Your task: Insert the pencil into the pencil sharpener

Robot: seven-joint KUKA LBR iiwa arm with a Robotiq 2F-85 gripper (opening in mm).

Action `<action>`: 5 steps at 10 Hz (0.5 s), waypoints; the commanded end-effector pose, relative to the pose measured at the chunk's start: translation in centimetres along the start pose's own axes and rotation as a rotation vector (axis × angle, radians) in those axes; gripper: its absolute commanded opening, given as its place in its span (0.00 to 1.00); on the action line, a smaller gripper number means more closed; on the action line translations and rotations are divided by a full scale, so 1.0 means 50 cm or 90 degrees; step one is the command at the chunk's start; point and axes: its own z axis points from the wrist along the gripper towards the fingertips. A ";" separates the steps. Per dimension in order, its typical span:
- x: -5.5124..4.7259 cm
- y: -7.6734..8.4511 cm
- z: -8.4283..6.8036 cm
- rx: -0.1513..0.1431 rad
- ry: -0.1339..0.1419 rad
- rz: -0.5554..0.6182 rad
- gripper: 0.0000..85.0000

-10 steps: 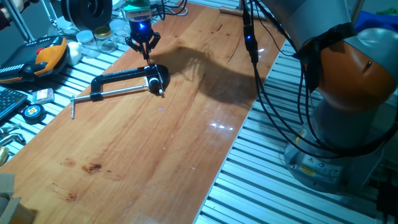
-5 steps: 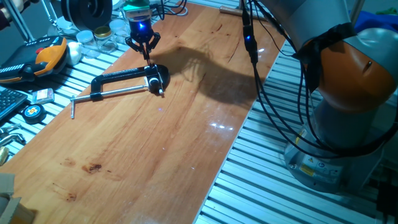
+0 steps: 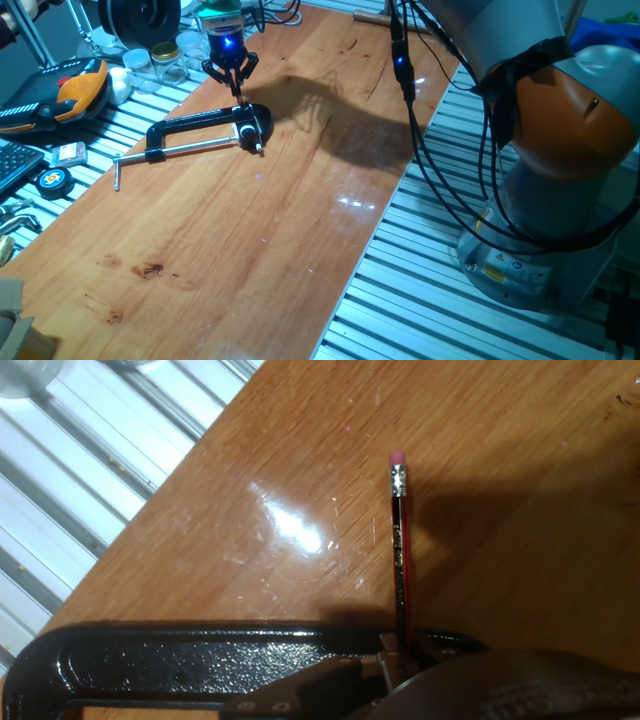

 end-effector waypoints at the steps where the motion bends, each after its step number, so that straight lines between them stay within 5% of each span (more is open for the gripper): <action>1: 0.000 0.000 0.001 0.000 0.002 0.000 0.00; 5: 0.007 0.000 0.001 -0.001 0.005 0.002 0.00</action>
